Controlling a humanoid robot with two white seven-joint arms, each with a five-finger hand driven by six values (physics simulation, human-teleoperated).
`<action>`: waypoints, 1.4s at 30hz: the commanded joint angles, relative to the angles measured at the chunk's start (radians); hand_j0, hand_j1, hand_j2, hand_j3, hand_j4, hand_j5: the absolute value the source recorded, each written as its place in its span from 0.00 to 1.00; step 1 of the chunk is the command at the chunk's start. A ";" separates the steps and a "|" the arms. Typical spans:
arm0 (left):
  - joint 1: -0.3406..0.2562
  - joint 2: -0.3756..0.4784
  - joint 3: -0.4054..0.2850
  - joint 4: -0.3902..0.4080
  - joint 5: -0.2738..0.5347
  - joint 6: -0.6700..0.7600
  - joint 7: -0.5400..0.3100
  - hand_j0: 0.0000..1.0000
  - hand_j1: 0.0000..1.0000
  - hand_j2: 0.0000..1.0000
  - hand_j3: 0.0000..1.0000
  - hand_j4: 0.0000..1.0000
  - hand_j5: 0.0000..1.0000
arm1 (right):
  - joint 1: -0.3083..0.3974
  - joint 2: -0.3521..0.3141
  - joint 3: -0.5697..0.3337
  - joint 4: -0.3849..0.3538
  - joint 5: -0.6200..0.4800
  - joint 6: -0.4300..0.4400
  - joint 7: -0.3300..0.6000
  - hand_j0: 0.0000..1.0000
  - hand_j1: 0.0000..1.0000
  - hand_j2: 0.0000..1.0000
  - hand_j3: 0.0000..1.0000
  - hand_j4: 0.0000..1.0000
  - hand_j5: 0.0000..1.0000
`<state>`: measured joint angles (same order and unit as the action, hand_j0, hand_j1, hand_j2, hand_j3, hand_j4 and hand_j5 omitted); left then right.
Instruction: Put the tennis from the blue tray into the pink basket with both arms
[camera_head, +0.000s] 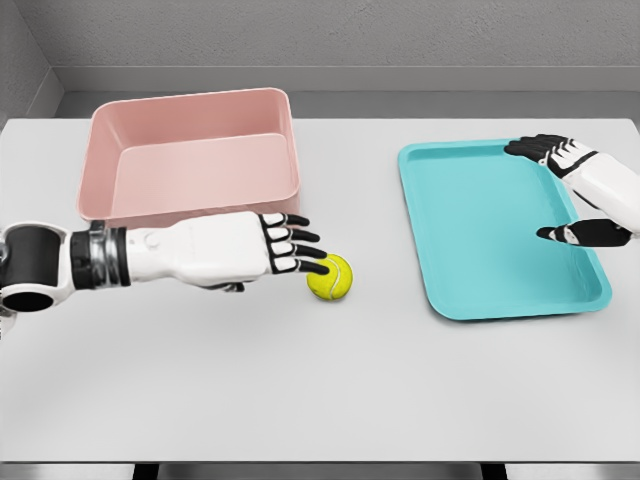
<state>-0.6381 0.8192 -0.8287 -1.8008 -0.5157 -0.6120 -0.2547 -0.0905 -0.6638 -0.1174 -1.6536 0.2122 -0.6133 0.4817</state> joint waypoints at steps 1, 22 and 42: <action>-0.003 -0.021 -0.020 0.000 0.010 0.001 0.002 1.00 1.00 1.00 1.00 1.00 1.00 | 0.000 0.009 -0.001 0.000 -0.010 0.002 0.000 1.00 1.00 1.00 1.00 1.00 1.00; -0.081 -0.100 -0.135 0.087 0.105 0.001 0.002 1.00 1.00 1.00 1.00 1.00 1.00 | 0.000 0.007 -0.001 0.026 -0.010 0.002 0.000 1.00 1.00 1.00 1.00 1.00 1.00; -0.183 -0.201 -0.242 0.287 0.194 0.001 -0.012 1.00 1.00 1.00 1.00 1.00 1.00 | -0.005 0.007 -0.001 0.041 -0.010 0.002 0.000 1.00 1.00 1.00 1.00 1.00 1.00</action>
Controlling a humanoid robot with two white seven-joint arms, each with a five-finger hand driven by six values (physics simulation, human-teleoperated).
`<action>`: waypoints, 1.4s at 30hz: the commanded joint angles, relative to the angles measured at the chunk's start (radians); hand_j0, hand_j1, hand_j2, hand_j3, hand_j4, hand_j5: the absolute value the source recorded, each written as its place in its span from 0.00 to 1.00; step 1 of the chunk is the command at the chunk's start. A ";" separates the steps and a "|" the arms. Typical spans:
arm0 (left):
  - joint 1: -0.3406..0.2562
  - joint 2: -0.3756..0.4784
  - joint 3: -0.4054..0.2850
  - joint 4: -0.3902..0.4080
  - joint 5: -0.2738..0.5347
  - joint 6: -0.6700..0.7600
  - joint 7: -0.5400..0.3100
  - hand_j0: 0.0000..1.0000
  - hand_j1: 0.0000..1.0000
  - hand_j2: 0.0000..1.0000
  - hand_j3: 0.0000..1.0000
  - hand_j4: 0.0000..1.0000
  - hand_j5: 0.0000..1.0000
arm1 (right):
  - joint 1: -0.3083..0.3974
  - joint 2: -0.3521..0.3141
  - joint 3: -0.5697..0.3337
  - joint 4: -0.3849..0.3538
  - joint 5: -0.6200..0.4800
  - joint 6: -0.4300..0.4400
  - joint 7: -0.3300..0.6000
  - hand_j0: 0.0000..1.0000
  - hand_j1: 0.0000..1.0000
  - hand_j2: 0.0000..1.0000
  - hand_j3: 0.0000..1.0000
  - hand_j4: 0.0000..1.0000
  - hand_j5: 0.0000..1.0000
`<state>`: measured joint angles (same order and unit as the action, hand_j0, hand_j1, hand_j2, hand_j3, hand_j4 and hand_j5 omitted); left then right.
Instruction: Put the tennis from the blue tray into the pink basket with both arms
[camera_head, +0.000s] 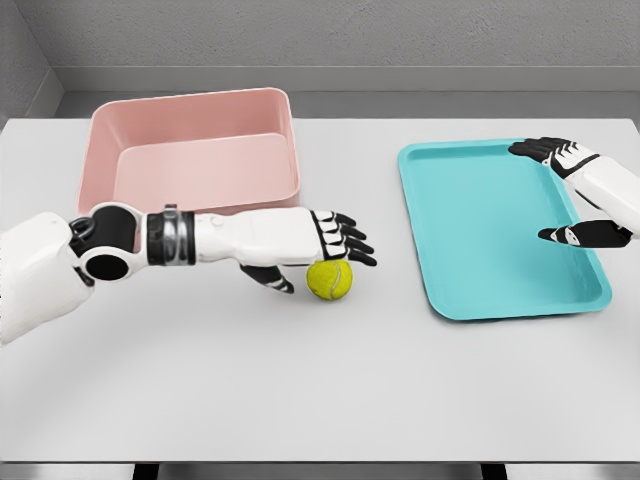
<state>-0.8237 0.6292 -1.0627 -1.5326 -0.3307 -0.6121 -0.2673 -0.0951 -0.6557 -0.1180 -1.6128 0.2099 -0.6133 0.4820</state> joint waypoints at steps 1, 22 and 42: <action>-0.005 -0.017 -0.006 0.019 0.009 0.001 0.000 1.00 1.00 1.00 1.00 1.00 1.00 | 0.000 -0.001 0.000 0.001 -0.007 0.002 0.000 1.00 1.00 1.00 1.00 1.00 1.00; -0.008 -0.052 -0.033 0.098 0.016 0.001 -0.001 1.00 1.00 1.00 1.00 1.00 1.00 | 0.003 -0.002 -0.002 0.002 -0.009 0.002 0.000 1.00 1.00 1.00 1.00 1.00 1.00; -0.009 -0.106 -0.054 0.181 0.016 0.001 -0.015 1.00 1.00 1.00 1.00 1.00 1.00 | 0.003 -0.002 0.000 0.010 -0.009 0.002 -0.002 1.00 1.00 1.00 1.00 1.00 1.00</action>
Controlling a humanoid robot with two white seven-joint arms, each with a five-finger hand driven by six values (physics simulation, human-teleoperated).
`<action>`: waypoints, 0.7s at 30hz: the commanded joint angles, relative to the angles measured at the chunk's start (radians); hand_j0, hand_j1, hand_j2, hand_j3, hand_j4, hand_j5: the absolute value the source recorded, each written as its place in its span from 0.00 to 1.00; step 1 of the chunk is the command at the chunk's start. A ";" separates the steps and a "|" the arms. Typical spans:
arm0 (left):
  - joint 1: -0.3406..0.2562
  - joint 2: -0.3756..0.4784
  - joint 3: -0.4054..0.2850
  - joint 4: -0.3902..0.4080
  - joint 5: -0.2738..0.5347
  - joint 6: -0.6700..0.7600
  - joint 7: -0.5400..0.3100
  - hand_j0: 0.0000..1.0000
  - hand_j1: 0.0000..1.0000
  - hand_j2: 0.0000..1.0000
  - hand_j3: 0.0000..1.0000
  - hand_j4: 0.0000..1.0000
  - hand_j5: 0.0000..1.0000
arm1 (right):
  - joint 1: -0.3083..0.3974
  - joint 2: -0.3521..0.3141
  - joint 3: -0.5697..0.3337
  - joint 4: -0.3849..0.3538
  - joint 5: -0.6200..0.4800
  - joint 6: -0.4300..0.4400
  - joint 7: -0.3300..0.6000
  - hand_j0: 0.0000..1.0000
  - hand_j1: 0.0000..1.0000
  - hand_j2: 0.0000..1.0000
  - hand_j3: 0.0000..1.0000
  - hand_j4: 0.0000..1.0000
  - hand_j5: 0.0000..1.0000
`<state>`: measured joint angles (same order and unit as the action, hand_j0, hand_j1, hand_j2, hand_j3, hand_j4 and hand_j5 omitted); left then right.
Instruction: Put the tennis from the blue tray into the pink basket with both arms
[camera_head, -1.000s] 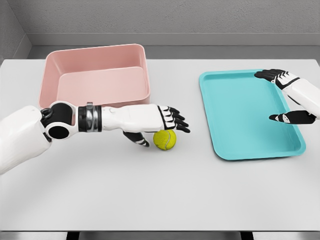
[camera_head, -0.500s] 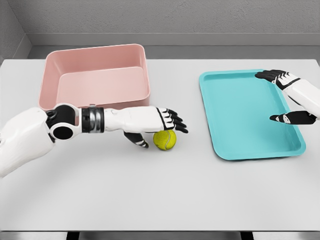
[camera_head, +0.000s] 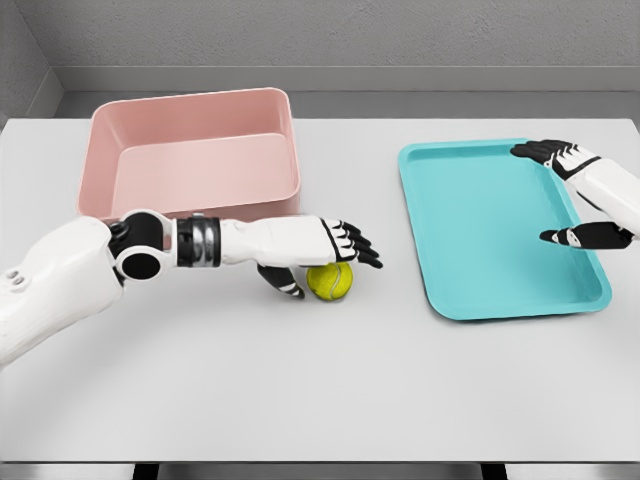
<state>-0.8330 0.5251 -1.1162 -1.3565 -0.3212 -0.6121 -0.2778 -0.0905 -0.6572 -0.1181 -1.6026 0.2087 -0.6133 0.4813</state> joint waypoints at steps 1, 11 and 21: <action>0.000 -0.002 -0.007 0.010 0.007 0.001 -0.004 1.00 1.00 1.00 1.00 1.00 1.00 | -0.002 -0.001 0.000 0.000 -0.008 0.002 -0.001 1.00 1.00 1.00 1.00 1.00 1.00; 0.002 -0.016 -0.020 0.040 0.007 0.001 -0.006 1.00 1.00 1.00 1.00 1.00 1.00 | 0.000 -0.001 0.000 -0.002 -0.008 0.002 -0.001 1.00 1.00 1.00 1.00 1.00 1.00; 0.005 -0.033 -0.044 0.045 0.010 0.001 -0.014 0.82 0.82 0.82 0.82 0.82 0.82 | 0.000 -0.001 -0.002 -0.002 -0.008 0.002 -0.001 1.00 1.00 1.00 1.00 1.00 1.00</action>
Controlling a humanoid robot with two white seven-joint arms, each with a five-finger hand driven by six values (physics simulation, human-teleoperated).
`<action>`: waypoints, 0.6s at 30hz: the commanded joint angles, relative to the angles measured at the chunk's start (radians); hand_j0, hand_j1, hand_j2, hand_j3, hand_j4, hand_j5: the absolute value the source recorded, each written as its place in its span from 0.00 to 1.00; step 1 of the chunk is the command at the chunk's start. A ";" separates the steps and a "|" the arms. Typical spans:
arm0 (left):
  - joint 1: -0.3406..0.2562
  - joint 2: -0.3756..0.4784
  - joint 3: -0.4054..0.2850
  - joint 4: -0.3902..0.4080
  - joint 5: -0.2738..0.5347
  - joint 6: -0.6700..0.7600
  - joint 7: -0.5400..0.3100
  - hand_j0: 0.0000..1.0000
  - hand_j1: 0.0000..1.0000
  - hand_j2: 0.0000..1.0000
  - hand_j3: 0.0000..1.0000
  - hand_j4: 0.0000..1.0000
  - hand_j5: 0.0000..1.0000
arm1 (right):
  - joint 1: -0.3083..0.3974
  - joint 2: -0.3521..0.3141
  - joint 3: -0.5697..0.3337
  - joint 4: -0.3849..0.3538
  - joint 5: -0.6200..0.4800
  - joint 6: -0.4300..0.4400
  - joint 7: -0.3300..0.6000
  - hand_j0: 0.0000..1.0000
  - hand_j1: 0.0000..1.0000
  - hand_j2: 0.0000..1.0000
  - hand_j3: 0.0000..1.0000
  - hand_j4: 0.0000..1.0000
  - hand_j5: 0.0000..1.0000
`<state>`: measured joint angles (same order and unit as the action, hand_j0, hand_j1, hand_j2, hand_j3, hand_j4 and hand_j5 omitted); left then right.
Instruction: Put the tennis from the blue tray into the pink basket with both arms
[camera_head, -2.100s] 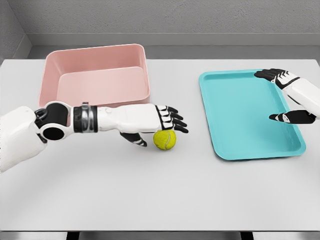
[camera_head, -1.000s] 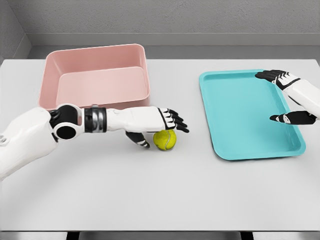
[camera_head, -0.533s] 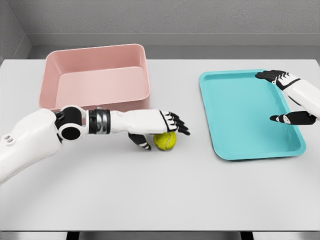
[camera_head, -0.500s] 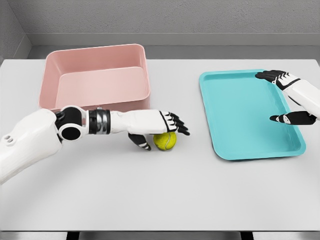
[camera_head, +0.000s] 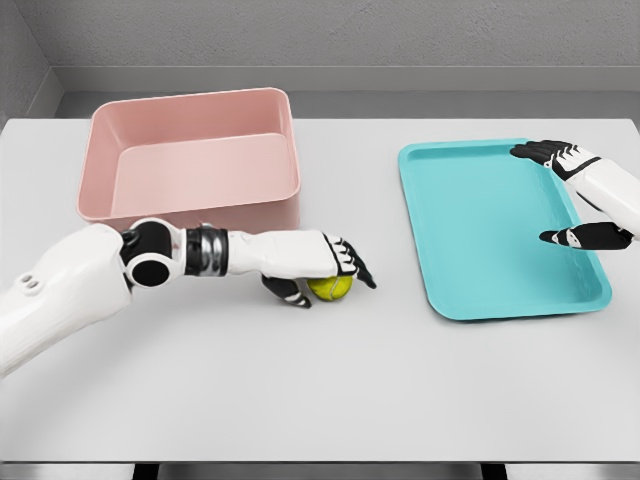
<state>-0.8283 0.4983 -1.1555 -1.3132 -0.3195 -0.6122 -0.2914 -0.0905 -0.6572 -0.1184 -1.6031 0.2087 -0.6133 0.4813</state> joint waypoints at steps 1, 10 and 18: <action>0.002 -0.007 -0.004 0.008 0.008 0.001 0.000 0.81 0.81 0.81 0.81 0.81 0.81 | 0.000 -0.001 -0.001 0.000 -0.008 0.002 -0.001 1.00 1.00 1.00 1.00 1.00 1.00; 0.002 -0.006 0.000 0.028 0.008 0.001 -0.003 0.83 0.83 0.83 0.83 0.83 0.83 | 0.000 -0.001 -0.001 0.000 -0.008 0.002 -0.001 1.00 1.00 1.00 1.00 1.00 1.00; 0.002 -0.006 0.000 0.034 0.010 0.001 -0.003 0.73 0.73 0.73 0.73 0.73 0.73 | 0.002 -0.001 -0.001 -0.001 -0.008 0.002 -0.001 1.00 1.00 1.00 1.00 1.00 1.00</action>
<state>-0.8253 0.4923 -1.1556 -1.2804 -0.3110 -0.6112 -0.2937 -0.0890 -0.6572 -0.1195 -1.6038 0.2087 -0.6133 0.4807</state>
